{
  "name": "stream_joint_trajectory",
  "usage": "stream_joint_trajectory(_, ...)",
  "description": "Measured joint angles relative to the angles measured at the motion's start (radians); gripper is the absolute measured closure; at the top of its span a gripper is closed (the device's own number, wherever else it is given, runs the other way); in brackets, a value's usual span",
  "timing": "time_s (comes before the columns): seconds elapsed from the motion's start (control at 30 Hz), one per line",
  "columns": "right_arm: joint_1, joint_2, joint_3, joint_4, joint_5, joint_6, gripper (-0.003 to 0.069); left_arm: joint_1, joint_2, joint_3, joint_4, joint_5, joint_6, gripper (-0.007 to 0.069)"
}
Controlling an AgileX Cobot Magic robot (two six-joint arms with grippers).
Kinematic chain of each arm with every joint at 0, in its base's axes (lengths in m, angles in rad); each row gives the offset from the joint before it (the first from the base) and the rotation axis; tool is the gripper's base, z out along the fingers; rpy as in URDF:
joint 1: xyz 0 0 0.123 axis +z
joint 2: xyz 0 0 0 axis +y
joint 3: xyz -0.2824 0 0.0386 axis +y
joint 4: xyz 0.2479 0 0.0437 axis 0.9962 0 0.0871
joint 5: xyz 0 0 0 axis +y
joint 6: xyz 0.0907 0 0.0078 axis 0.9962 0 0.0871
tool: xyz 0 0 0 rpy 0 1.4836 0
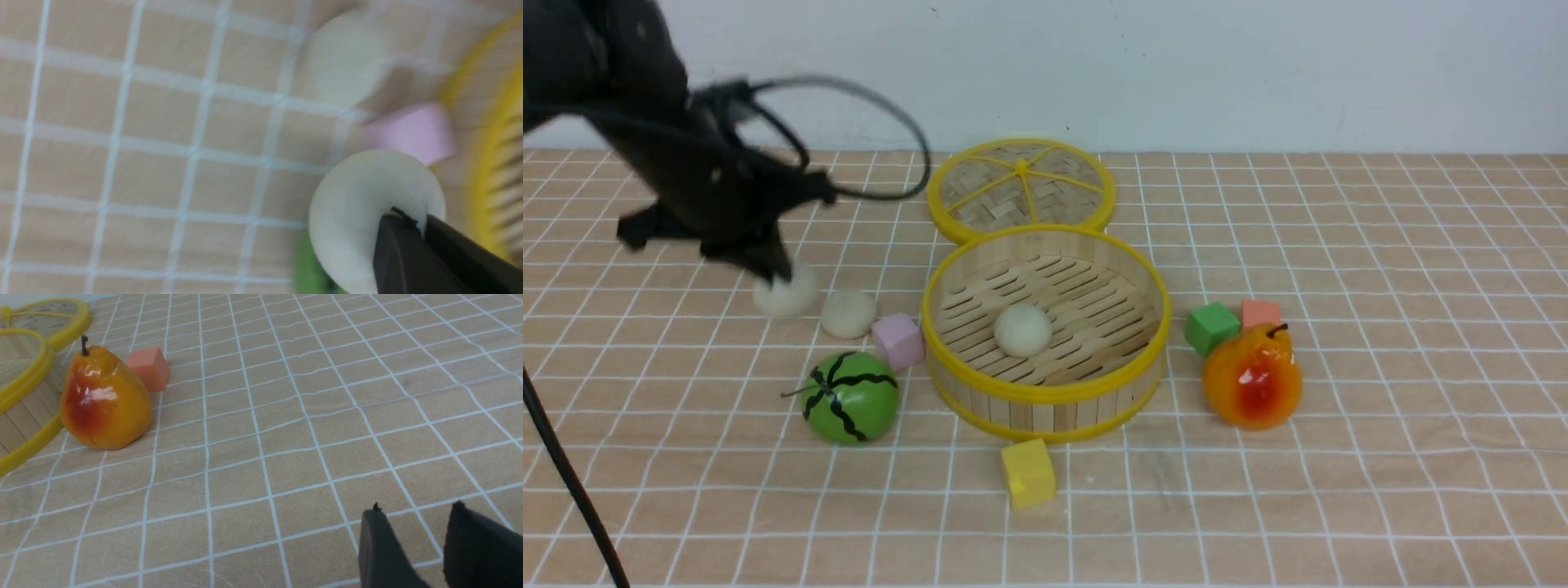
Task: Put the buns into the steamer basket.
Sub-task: Use the left arm to put the steamed stuffed bun into the steamer
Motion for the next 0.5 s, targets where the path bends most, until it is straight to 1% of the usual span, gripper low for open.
stream_joint_trajectory(0.07,0.0,0.0,0.0,0.0,0.0,0.0,0.0418,-0.056,-0.002,-0.058,-0.011,-0.005,0.003,0.0637)
stream_joint_trajectory(0.13,0.0,0.0,0.0,0.0,0.0,0.0,0.0418,-0.134,0.001,-0.098,-0.024,-0.028,0.005,0.0637)
stream_joint_trajectory(0.27,0.0,0.0,0.0,0.0,0.0,0.0,0.0418,-0.283,0.037,-0.116,-0.037,-0.138,0.012,0.0637)
stream_joint_trajectory(0.33,0.0,0.0,0.0,0.0,0.0,0.0,0.0418,-0.33,0.072,-0.117,-0.041,-0.203,0.014,0.0636)
stream_joint_trajectory(0.5,0.0,0.0,0.0,0.0,0.0,0.0,0.0418,-0.394,0.19,-0.117,-0.036,-0.319,0.014,0.0634)
